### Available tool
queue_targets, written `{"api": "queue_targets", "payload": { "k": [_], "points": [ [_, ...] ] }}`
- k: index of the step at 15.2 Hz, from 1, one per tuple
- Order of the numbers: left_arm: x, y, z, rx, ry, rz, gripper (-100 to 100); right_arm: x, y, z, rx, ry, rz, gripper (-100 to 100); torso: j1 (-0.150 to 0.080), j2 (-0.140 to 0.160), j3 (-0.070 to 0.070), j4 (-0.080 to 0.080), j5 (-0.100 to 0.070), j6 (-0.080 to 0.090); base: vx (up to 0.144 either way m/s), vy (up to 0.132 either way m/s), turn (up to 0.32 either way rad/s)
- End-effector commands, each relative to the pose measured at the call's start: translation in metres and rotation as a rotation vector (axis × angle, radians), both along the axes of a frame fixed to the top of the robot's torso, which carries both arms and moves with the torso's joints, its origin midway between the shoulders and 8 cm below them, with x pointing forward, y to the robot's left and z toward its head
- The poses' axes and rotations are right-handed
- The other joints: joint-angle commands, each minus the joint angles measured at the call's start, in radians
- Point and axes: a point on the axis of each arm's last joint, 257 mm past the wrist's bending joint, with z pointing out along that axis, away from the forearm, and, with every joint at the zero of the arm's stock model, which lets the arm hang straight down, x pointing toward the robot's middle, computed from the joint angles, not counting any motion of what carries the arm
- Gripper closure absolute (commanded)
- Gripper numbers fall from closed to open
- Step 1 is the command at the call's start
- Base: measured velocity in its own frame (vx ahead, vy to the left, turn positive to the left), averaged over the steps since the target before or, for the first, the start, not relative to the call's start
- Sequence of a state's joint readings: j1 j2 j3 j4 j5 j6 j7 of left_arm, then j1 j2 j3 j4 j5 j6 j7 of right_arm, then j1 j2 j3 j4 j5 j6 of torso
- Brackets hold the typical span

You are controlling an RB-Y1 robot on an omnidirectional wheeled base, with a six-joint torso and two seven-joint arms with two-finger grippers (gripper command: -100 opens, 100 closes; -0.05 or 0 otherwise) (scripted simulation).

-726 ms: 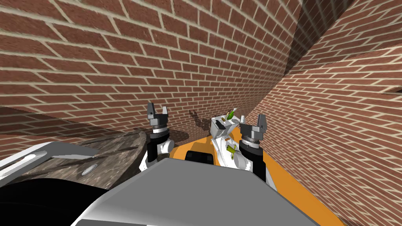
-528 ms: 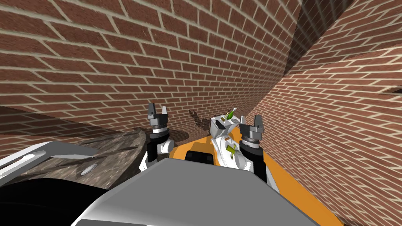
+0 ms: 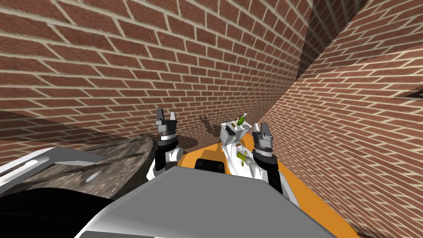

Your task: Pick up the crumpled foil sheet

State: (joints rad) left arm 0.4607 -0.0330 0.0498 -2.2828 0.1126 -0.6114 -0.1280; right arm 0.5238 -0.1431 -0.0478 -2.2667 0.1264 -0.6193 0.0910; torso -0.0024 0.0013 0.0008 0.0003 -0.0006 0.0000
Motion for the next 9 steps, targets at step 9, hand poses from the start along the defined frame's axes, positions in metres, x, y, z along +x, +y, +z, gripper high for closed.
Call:
{"api": "queue_targets", "payload": {
  "k": [9],
  "points": [
    [0.000,0.000,0.000,0.000,0.000,0.000,0,0.004,0.000,-0.019,-0.256,-0.001,-0.143,-100,0.000,0.000,0.000,0.000,0.000,0.000,-0.013,-0.026,-0.007]
  ]
}}
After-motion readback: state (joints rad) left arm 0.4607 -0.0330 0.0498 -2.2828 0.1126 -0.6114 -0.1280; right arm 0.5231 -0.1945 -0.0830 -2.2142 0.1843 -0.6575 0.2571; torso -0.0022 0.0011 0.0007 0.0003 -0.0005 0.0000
